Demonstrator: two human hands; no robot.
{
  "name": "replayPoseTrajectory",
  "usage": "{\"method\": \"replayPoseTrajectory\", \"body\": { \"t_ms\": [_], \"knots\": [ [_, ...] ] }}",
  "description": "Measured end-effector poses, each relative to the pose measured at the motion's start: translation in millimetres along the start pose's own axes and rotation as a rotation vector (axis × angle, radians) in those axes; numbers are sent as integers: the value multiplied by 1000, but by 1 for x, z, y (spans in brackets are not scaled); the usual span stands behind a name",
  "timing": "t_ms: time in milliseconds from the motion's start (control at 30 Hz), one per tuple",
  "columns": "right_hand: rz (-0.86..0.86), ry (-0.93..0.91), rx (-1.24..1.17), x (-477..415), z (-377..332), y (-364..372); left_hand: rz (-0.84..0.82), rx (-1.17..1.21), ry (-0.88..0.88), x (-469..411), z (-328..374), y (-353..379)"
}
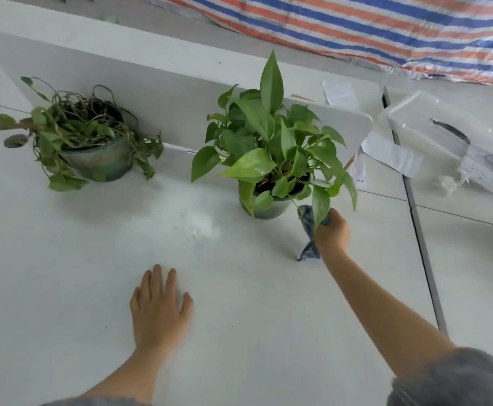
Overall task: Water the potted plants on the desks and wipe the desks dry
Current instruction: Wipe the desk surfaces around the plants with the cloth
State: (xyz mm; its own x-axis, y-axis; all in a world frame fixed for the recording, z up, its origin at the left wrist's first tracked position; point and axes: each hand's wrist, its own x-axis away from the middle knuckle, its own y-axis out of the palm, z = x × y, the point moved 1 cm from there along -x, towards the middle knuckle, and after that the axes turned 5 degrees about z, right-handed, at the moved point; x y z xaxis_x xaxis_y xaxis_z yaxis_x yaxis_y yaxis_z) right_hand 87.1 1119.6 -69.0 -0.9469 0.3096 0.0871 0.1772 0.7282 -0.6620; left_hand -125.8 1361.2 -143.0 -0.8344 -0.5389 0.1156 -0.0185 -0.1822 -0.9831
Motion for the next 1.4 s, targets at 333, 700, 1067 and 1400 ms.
{"method": "replayPoseTrajectory", "body": {
  "t_ms": [333, 700, 1067, 1400],
  "knots": [
    [-118, -260, 305, 17, 16, 44, -5, 21, -22, -3, 1, -3],
    [-320, -630, 140, 81, -63, 64, -25, 50, -16, 2, 3, -7],
    [-362, -1012, 648, 43, -85, 150, -68, -11, -12, -3, 3, -8],
    [-649, -1002, 294, 109, 5, 59, -32, 49, -11, -2, 0, -3]
  ]
}}
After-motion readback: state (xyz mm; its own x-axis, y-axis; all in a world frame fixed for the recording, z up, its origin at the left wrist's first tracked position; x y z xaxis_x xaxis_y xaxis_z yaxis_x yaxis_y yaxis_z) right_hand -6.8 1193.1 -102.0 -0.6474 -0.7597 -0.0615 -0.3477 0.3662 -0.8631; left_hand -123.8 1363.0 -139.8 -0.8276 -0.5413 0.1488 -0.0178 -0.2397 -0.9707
